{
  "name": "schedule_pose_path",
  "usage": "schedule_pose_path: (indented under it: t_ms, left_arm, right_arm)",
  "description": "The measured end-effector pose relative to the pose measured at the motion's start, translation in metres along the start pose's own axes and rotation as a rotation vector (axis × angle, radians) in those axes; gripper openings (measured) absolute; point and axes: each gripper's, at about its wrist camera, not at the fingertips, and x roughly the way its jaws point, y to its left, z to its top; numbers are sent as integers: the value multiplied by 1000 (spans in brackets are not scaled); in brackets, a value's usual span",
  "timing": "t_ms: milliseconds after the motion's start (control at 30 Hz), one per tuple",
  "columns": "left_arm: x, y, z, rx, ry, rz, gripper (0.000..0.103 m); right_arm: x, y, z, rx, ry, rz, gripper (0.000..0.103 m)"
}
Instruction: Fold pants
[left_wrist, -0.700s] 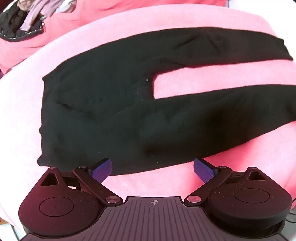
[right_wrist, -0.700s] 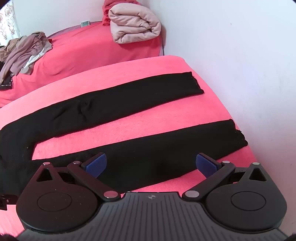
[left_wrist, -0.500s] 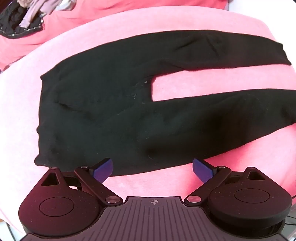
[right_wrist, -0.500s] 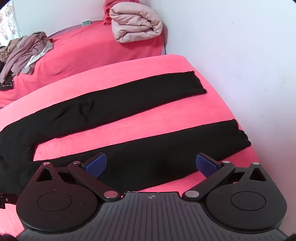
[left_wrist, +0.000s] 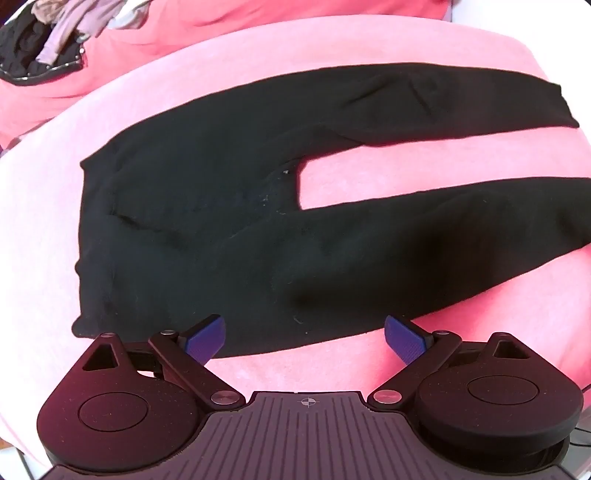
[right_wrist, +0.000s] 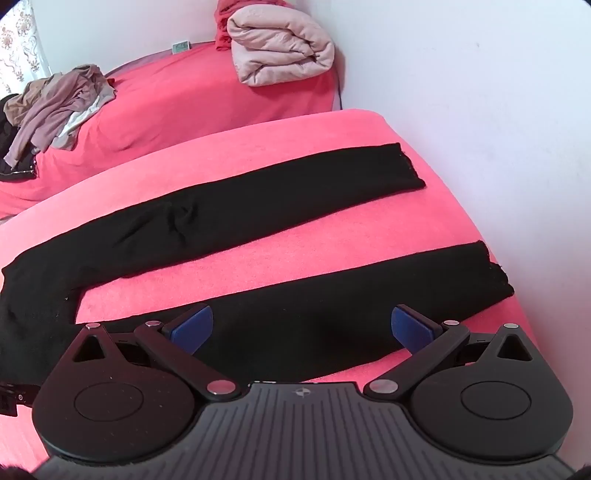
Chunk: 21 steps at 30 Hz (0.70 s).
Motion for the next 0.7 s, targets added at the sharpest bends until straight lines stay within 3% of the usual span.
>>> schedule_pose_path:
  t_ms: [700]
  left_arm:
    - [2,1,2,-26,9,13,103]
  right_arm:
    - [-3,-5,2,28,11,7,103]
